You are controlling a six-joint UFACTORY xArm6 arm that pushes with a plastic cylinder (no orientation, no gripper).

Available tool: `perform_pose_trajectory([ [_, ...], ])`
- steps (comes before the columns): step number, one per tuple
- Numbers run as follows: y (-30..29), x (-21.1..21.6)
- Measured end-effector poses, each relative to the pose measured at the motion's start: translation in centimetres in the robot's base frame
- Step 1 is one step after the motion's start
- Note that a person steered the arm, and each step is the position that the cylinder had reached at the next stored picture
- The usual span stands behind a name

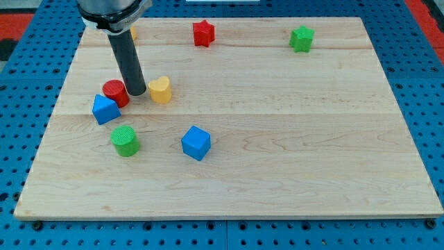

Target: Move the yellow heart to the center right of the board

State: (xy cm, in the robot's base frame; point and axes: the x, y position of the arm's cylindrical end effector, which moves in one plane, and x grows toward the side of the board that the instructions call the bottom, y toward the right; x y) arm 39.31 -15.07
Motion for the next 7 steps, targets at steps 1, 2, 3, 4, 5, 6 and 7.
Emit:
perform_pose_trajectory([
  [1, 0.4, 0.0],
  [2, 2.3, 0.2],
  [3, 10.2, 1.6],
  [4, 14.9, 2.5],
  [5, 13.4, 1.9],
  [6, 16.7, 0.8],
  [7, 9.3, -0.9],
])
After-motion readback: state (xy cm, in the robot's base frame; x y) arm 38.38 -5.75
